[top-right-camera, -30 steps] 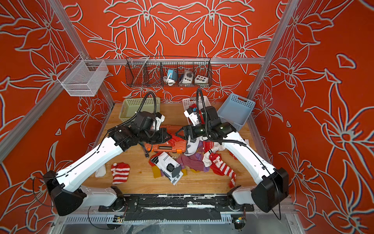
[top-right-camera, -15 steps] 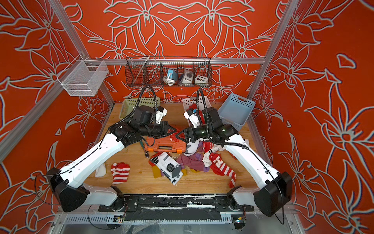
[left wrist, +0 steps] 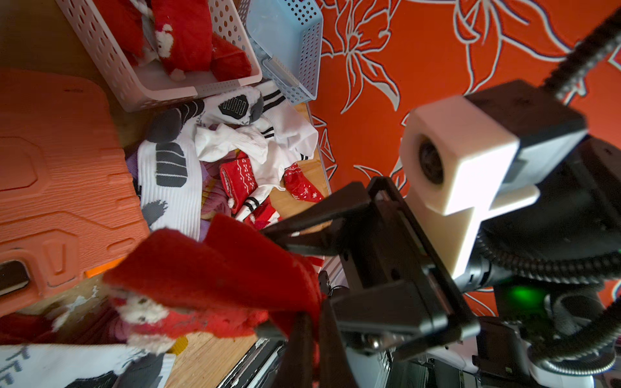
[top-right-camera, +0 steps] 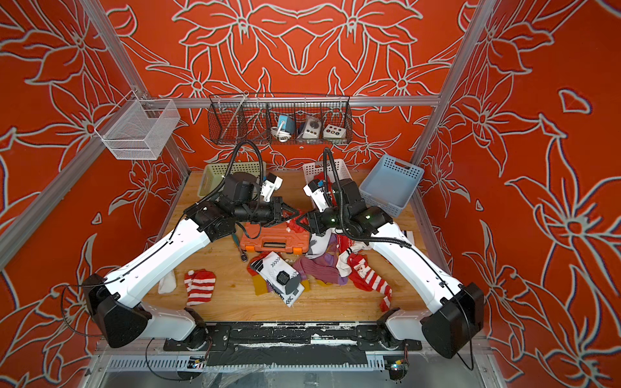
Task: Sort the socks into the basket by color
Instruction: Place the sock in the bin.
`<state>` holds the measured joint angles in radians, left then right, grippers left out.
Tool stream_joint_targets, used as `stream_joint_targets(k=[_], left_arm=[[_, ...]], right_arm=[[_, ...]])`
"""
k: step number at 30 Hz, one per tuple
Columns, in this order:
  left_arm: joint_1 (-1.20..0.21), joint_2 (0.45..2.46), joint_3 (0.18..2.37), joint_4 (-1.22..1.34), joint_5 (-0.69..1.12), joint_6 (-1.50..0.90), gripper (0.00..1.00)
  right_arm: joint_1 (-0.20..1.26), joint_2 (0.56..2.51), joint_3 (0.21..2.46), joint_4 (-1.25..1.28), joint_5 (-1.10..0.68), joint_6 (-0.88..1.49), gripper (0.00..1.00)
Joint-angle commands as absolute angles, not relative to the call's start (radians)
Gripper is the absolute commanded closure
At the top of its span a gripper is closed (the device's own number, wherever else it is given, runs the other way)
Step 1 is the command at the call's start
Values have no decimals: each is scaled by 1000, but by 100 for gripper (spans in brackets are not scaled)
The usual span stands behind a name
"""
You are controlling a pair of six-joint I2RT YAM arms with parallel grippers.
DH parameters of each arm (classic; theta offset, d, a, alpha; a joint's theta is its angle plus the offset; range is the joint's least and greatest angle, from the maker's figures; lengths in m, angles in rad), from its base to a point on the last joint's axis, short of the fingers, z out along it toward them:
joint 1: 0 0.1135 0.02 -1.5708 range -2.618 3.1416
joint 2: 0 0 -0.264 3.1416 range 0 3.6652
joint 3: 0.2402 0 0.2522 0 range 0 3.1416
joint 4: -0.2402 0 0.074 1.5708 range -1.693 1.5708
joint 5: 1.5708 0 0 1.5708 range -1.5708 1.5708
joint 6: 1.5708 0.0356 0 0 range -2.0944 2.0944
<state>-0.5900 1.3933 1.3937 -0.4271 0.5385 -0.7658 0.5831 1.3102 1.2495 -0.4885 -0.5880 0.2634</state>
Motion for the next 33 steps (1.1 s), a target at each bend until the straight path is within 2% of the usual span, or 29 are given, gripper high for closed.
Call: stream_joint_targets(k=[1,2,6,7,8,10,13,20,25,33], left_arm=[[-588,1399,1395,-390,581,-776,100],[-589,1397,1393,-388,579,-775,100],[-588,1394,1390,-400,563,-761,100],[-588,1392,1389,-405,554,-760,95],[-586,1390,1388,-408,547,-758,87],[-582,1383,1382,-412,530,-752,58],[-567,1362,1379,-437,493,-736,41],[-479,1288,1346,-516,415,-730,33],[-410,1236,1321,-630,368,-700,33],[-378,1181,1273,-787,277,-643,33]], right_arm=[[587,1319,1289,-459,-550,267,92],[586,1317,1292,-460,-550,268,99],[587,1318,1290,-461,-564,282,100],[587,1317,1289,-460,-566,285,100],[586,1316,1286,-462,-564,288,100],[587,1315,1282,-467,-551,291,100],[586,1316,1295,-498,-516,282,100],[554,1367,1371,-575,-428,273,100],[481,1442,1462,-600,-380,283,100],[368,1645,1648,-577,-339,302,100]])
